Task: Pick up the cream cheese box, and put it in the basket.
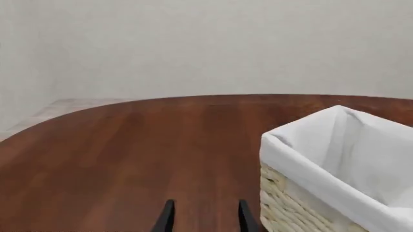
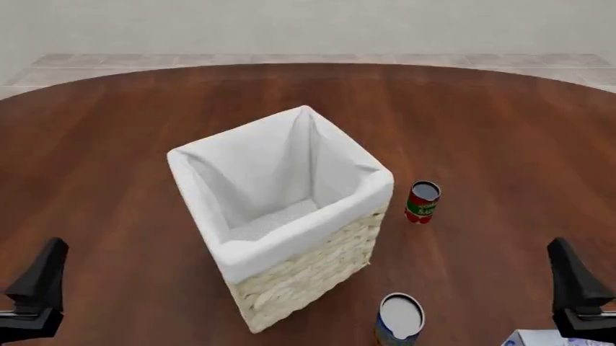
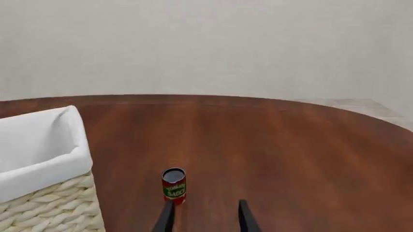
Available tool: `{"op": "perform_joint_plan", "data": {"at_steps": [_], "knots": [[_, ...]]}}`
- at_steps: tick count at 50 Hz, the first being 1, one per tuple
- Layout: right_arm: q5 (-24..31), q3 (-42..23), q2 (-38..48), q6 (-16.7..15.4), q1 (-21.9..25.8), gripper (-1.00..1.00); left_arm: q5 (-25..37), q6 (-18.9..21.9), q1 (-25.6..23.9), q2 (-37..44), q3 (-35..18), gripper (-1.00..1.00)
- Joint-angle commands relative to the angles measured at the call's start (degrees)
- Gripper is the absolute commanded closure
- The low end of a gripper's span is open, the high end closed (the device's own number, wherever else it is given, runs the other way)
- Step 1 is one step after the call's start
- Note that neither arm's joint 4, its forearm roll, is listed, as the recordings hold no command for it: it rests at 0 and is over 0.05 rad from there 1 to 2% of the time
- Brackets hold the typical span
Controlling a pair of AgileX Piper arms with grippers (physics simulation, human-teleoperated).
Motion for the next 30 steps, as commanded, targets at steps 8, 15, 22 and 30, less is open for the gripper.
{"op": "perform_joint_plan", "data": {"at_steps": [8, 15, 22, 30], "knots": [[-0.57, -0.16, 1.07, -0.03, 0.01, -1.00, -0.54, 0.61, 0.38, 1.22, -0.01, -1.00], [-0.47, -0.15, 1.04, -0.18, 0.28, -1.00, 0.03, 0.89, 0.42, 0.69, -0.01, -1.00], [-0.34, -0.19, 0.98, -0.57, 0.73, -1.00, 0.16, 0.75, 0.57, 0.23, -0.06, -1.00], [-2.06, -0.45, 3.00, -0.50, 1.43, -1.00, 0.12, 0.54, 0.67, 0.14, -0.07, -1.00]]}}
